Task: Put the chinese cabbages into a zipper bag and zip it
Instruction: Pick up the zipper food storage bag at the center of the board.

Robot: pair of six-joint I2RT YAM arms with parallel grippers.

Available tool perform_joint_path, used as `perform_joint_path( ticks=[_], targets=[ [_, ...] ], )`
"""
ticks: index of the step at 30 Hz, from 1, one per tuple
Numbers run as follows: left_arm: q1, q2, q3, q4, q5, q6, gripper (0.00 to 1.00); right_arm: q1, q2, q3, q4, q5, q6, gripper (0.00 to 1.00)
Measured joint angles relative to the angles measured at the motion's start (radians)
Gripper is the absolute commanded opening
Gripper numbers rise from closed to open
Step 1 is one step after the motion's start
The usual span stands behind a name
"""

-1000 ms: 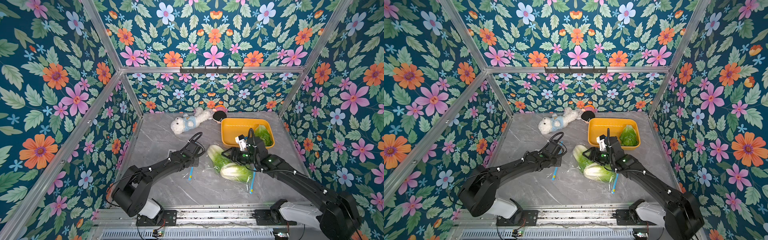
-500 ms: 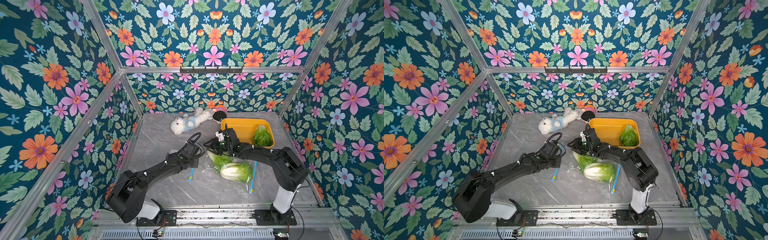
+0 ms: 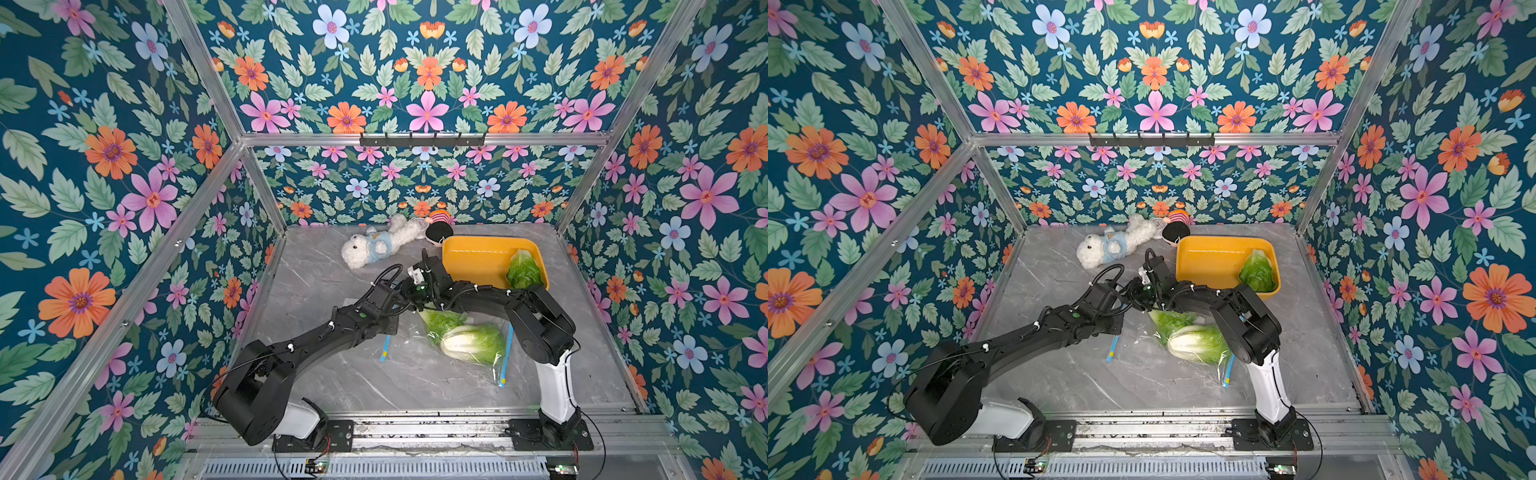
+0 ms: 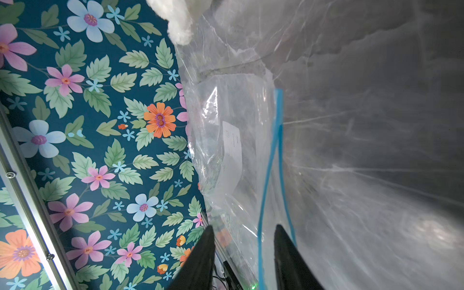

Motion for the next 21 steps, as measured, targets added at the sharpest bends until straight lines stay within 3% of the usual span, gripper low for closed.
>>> perform_joint_path(
  ticks=[4, 9, 11, 15, 21],
  targets=[
    [0.0, 0.001, 0.0, 0.002, 0.0, 0.0, 0.0, 0.007, 0.035, 0.021, -0.004, -0.005, -0.001, 0.28],
    [0.0, 0.001, 0.0, 0.002, 0.003, 0.003, 0.0, 0.008, 0.05, 0.032, -0.003, -0.006, 0.001, 0.04],
    [0.0, 0.001, 0.0, 0.0, 0.002, 0.003, 0.0, 0.009, 0.044, 0.025, -0.002, -0.005, 0.003, 0.0],
    [0.0, -0.013, 0.0, -0.002, 0.004, 0.023, 0.23, 0.009, 0.025, 0.005, 0.01, -0.002, 0.004, 0.0],
    [-0.01, -0.013, 0.002, 0.0, 0.008, 0.039, 0.45, 0.015, -0.013, -0.015, 0.029, 0.002, 0.014, 0.0]
  ],
)
